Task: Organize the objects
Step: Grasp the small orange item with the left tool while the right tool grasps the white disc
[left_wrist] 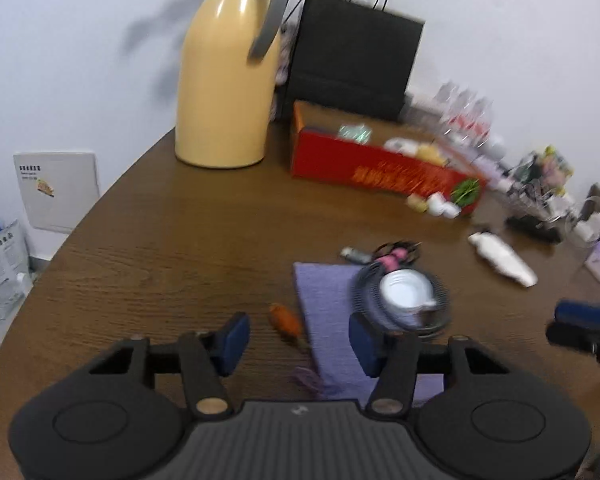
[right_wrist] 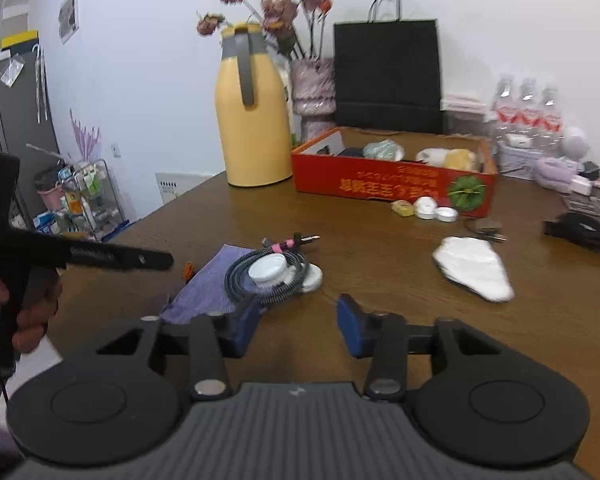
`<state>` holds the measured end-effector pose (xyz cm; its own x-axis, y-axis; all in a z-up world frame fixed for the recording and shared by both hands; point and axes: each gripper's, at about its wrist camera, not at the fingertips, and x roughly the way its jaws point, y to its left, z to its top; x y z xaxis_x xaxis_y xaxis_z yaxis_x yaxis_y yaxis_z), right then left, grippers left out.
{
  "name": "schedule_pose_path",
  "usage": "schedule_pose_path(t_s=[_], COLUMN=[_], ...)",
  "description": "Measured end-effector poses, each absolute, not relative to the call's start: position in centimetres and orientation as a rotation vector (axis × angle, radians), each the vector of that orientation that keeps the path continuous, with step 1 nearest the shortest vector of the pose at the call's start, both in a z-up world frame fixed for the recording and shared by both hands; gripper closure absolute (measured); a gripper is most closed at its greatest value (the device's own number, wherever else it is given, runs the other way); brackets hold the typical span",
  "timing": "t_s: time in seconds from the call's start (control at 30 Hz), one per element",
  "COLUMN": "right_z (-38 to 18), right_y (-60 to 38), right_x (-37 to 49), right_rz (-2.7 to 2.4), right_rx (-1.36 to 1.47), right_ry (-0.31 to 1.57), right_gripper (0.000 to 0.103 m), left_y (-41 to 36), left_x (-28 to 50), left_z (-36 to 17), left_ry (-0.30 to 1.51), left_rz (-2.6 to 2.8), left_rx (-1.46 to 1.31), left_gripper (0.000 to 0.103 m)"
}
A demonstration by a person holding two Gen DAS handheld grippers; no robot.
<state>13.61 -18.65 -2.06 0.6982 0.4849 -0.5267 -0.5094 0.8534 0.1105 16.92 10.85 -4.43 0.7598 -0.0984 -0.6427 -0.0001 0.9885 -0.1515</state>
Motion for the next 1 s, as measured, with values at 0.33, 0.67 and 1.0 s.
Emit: schedule_pose_path(t_s=[0.33, 0.67, 1.0], right_z=[-6.4, -6.9, -3.6], right_y=[-10.5, -10.0, -13.1], right_x=[22.4, 21.0, 17.3], right_rz=[0.552, 0.548, 0.539], right_rx=[-0.170, -0.242, -0.163], right_ry=[0.611, 0.573, 0.496], right_gripper=[0.075, 0.099, 0.100], left_y=[9.5, 9.0, 7.5], left_x=[20.0, 18.8, 14.3], left_z=[-7.0, -6.7, -2.5], left_ry=[0.725, 0.694, 0.592], left_rz=[-0.022, -0.014, -0.057], left_rx=[-0.012, -0.056, -0.060], left_gripper=[0.074, 0.092, 0.092])
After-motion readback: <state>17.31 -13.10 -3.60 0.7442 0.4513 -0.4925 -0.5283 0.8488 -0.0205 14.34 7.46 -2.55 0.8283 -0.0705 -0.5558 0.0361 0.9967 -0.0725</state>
